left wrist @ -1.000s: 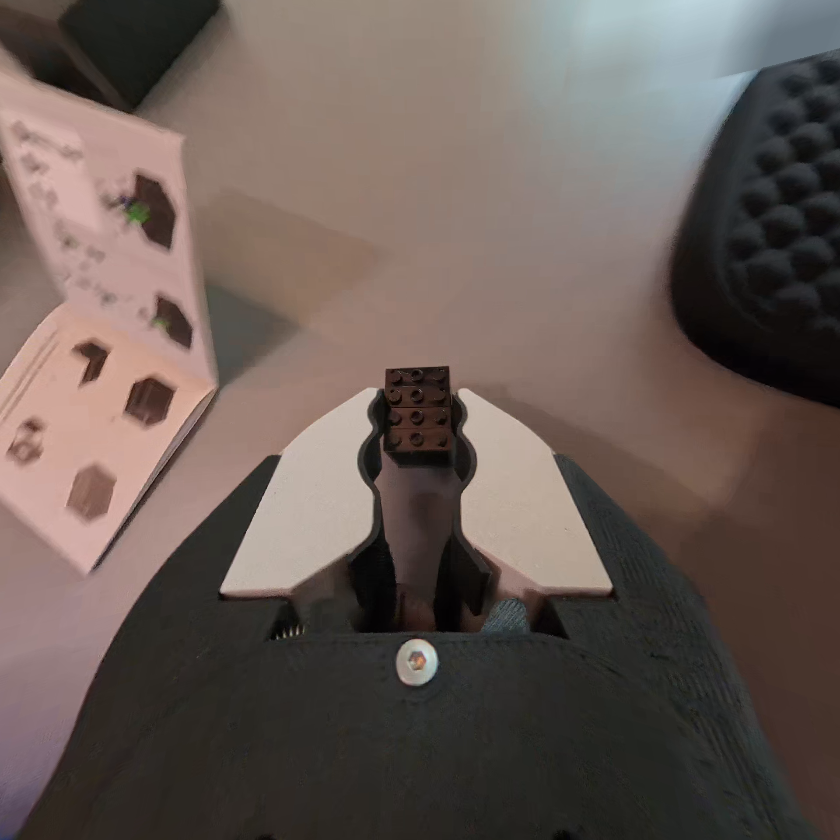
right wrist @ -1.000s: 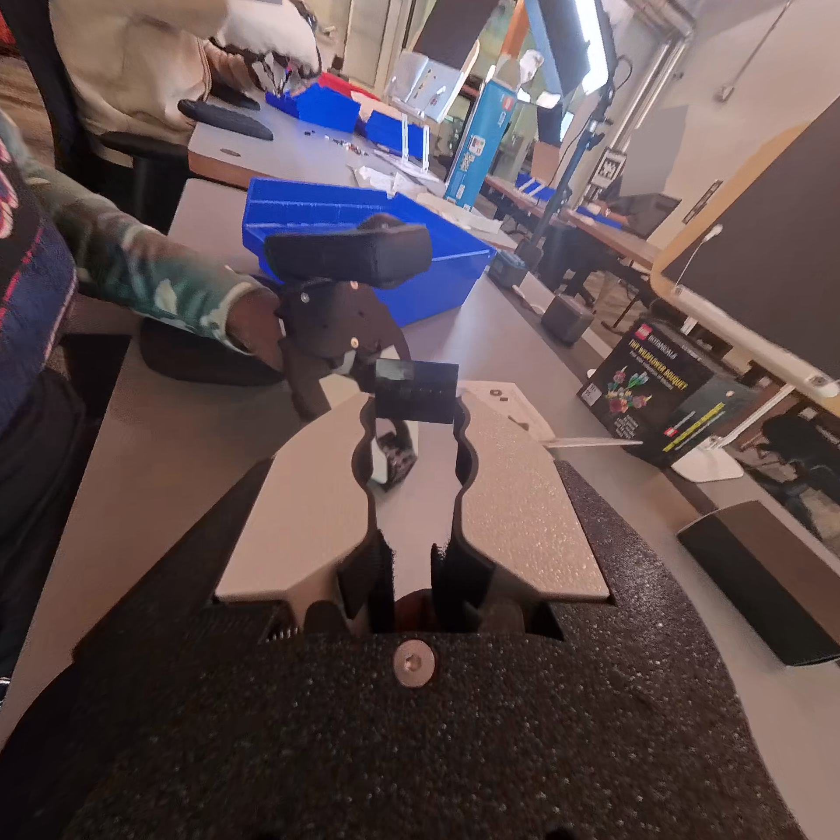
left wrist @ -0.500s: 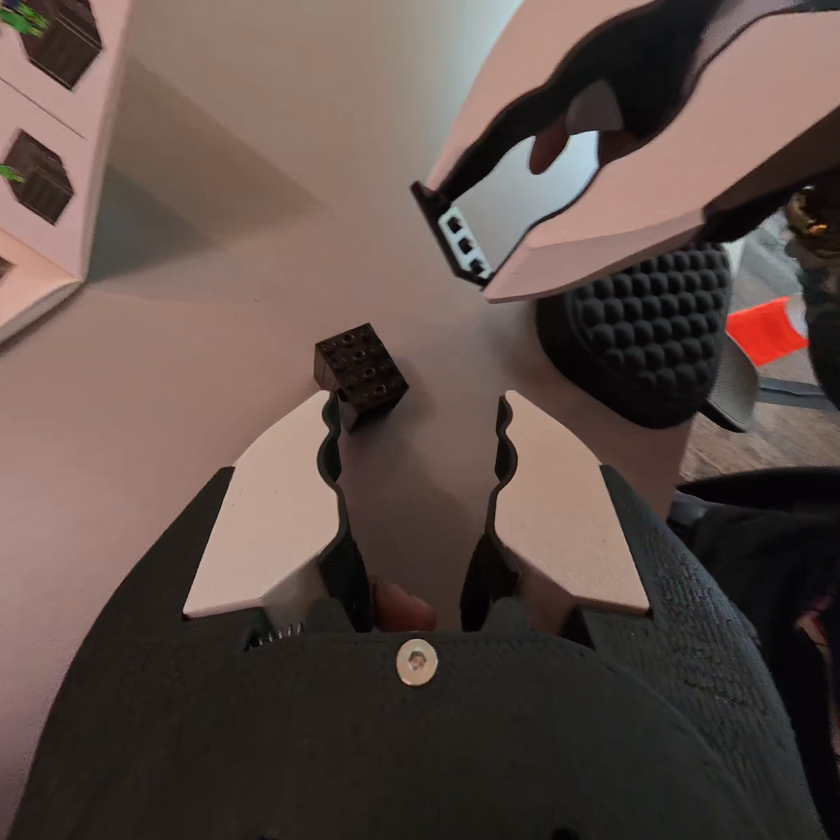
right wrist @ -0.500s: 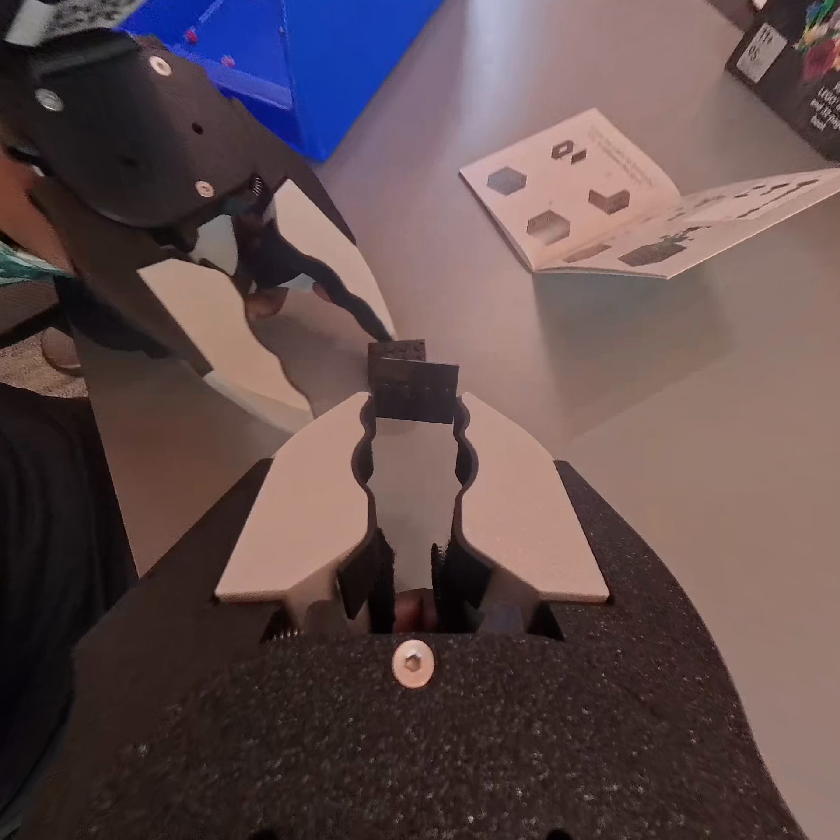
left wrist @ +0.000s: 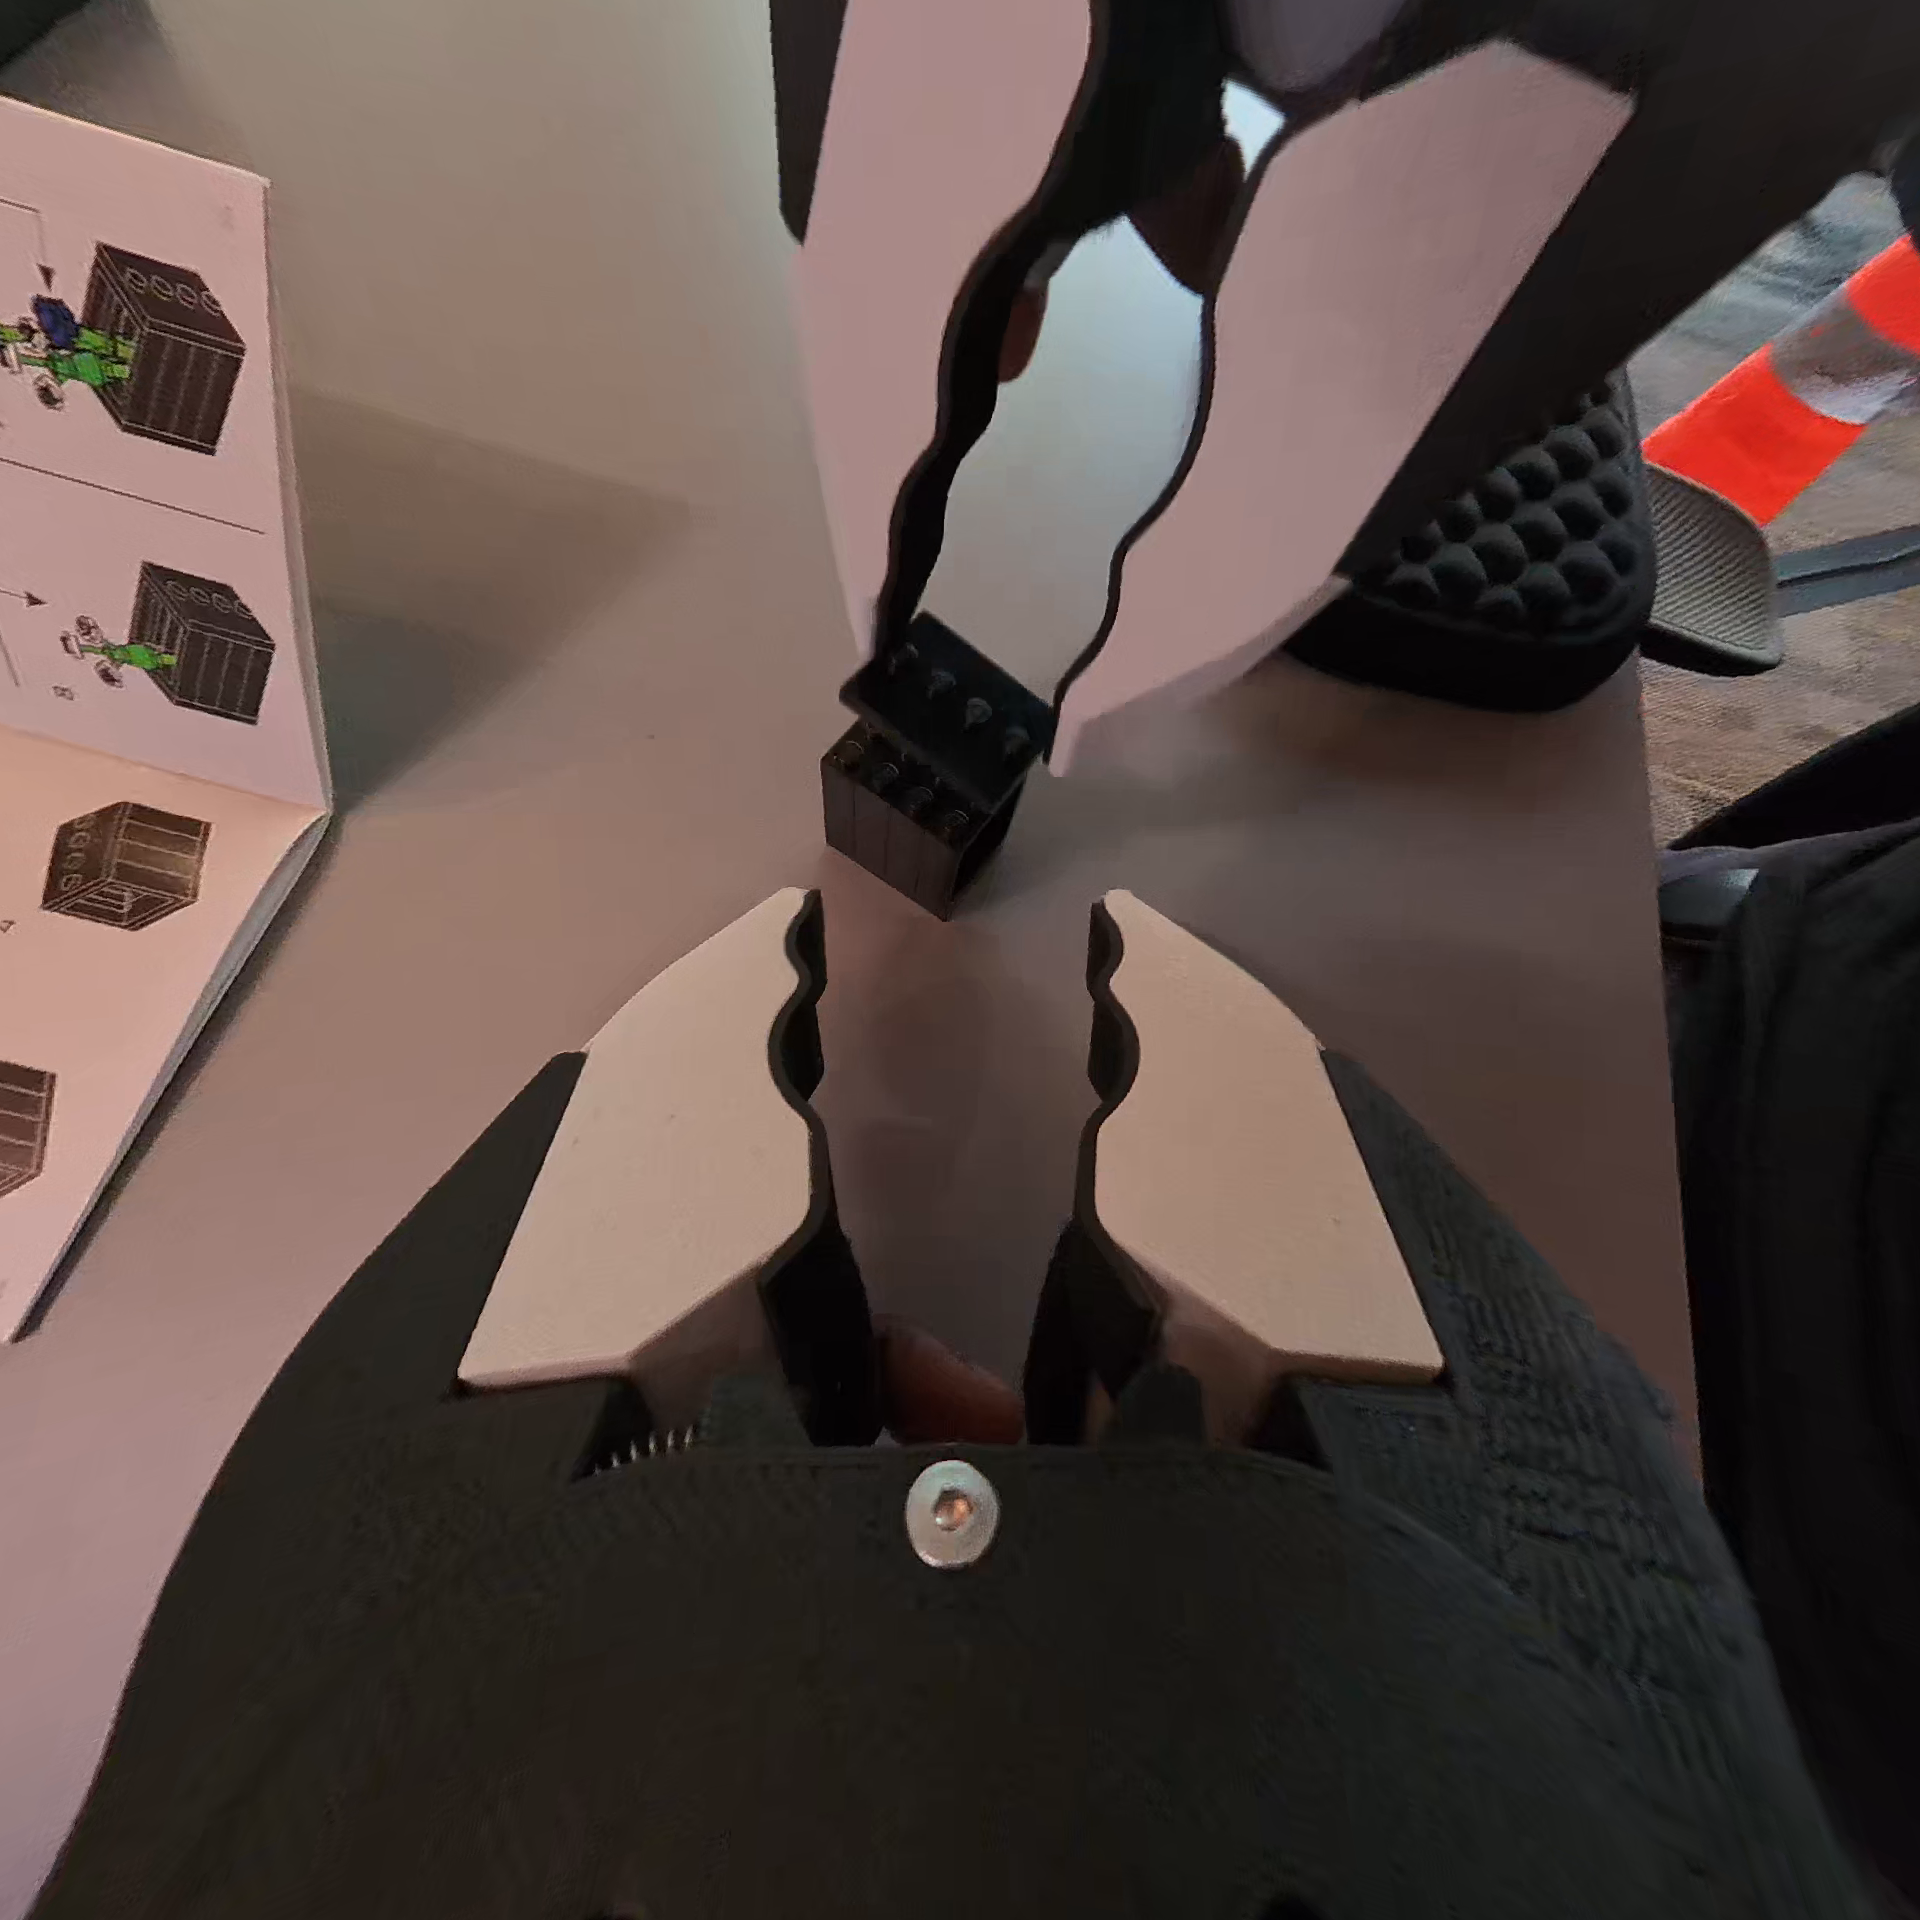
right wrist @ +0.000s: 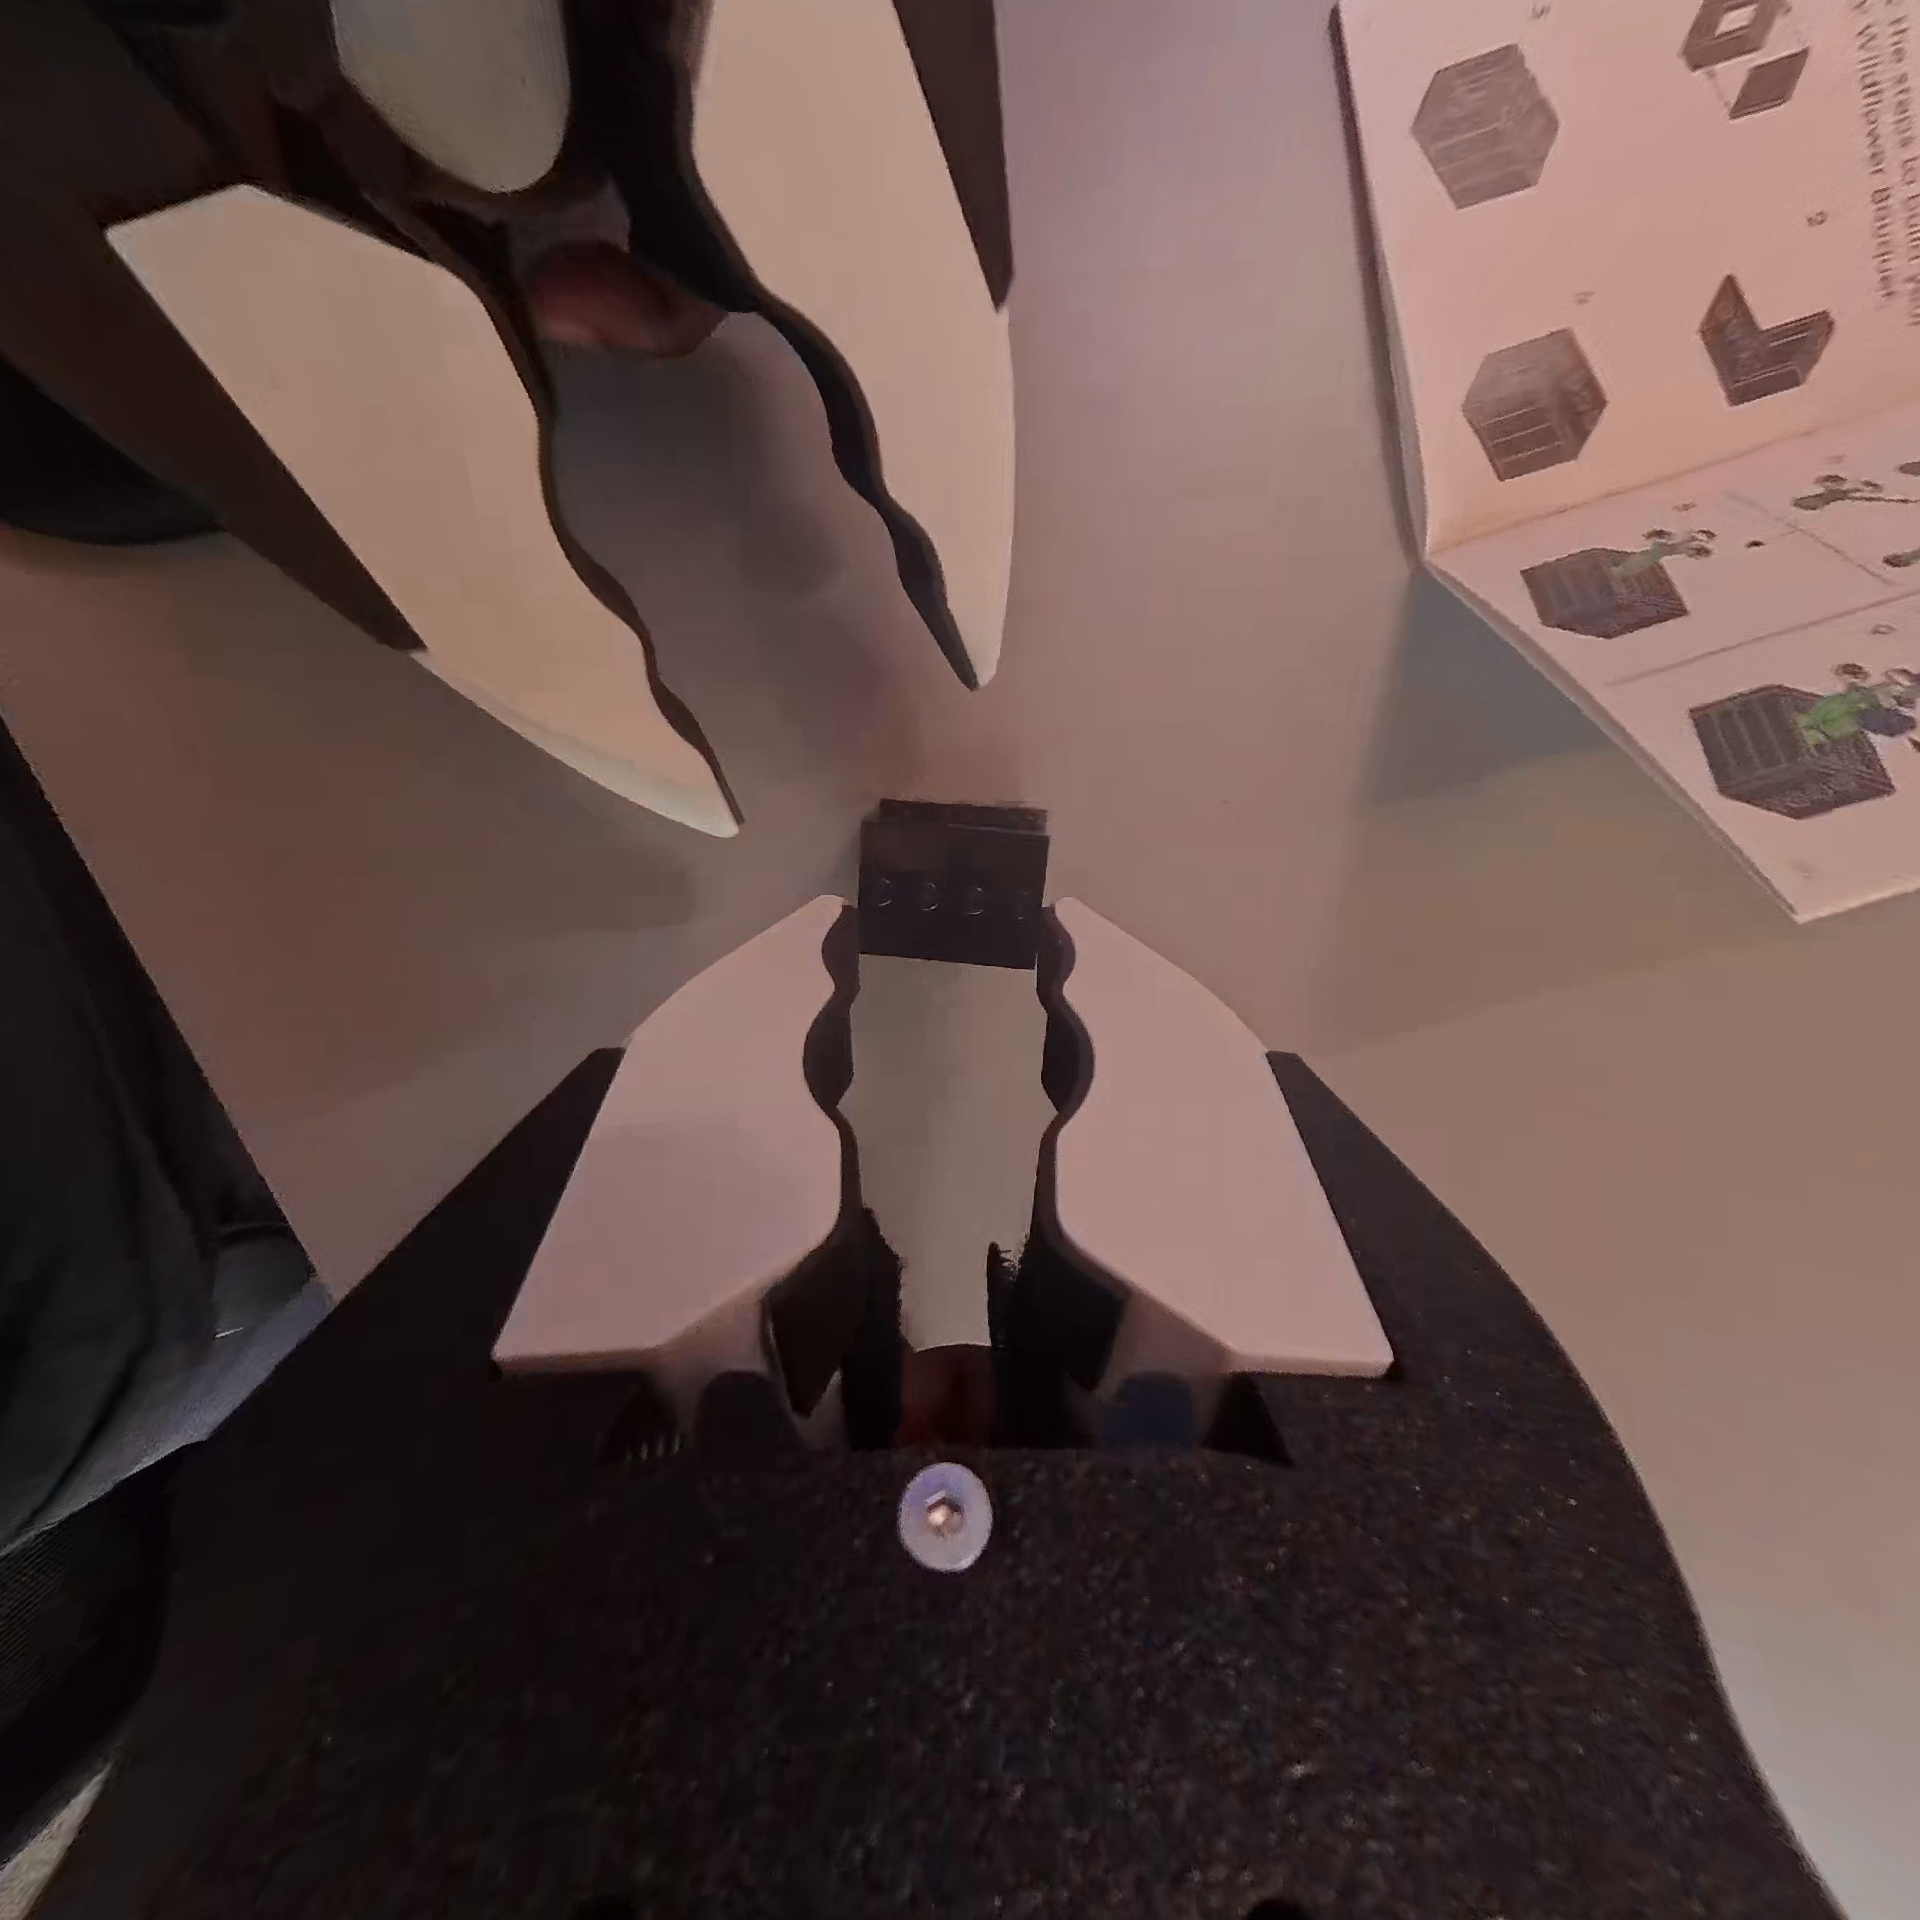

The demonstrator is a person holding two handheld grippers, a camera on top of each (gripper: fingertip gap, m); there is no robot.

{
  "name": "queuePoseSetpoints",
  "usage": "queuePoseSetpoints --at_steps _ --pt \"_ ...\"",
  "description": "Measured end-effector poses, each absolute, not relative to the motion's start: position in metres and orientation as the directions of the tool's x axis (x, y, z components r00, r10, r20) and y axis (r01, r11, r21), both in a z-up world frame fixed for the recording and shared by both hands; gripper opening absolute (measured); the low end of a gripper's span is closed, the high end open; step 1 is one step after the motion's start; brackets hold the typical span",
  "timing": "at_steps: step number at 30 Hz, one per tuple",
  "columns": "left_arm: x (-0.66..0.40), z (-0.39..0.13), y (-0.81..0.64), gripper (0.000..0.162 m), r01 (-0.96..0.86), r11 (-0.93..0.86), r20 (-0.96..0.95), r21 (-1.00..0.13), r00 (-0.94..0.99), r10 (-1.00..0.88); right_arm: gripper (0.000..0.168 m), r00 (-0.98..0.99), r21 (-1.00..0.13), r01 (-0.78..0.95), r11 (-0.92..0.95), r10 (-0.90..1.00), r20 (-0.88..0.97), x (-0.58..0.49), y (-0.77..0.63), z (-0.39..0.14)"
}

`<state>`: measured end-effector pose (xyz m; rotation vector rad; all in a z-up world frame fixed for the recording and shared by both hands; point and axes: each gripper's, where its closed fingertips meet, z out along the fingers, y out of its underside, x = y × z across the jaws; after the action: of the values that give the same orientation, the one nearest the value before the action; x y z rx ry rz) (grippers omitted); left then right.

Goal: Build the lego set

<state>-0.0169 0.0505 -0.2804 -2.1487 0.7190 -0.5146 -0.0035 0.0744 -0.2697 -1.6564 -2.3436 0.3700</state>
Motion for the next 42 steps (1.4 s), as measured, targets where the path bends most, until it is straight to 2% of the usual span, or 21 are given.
queuePoseSetpoints --at_steps 6,16,29,36,37,40,42 --pt "-0.017 -0.282 0.051 0.048 -0.299 -0.517 0.142 -0.802 0.745 -0.652 0.033 -0.323 -0.29 0.903 0.317 0.946 0.027 -0.005 0.075 -0.275" --pt "-0.01 -0.293 0.045 0.049 -0.396 -0.51 0.091 -0.763 0.716 -0.692 0.033 -0.346 -0.242 0.91 0.337 0.938 0.005 -0.005 0.076 -0.28" --pt "-0.011 -0.296 0.045 0.049 -0.392 -0.528 0.11 -0.753 0.716 -0.689 0.033 -0.344 -0.272 0.904 0.331 0.939 -0.002 -0.007 0.076 -0.279" --pt "-0.011 -0.296 0.045 0.049 -0.382 -0.537 0.124 -0.752 0.718 -0.685 0.042 -0.324 -0.303 0.903 0.306 0.946 -0.008 -0.008 0.079 -0.275" --pt "-0.011 -0.296 0.046 0.049 -0.381 -0.537 0.125 -0.752 0.719 -0.684 0.041 -0.324 -0.314 0.899 0.306 0.946 -0.004 -0.008 0.08 -0.273" --pt "-0.012 -0.295 0.046 0.049 -0.374 -0.537 0.126 -0.756 0.721 -0.681 0.012 -0.352 -0.398 0.858 0.325 0.936 0.006 -0.013 0.079 -0.265" --pt "-0.012 -0.293 0.047 0.049 -0.36 -0.536 0.132 -0.764 0.725 -0.676 0.008 -0.363 -0.411 0.847 0.338 0.931 0.017 -0.012 0.081 -0.265"
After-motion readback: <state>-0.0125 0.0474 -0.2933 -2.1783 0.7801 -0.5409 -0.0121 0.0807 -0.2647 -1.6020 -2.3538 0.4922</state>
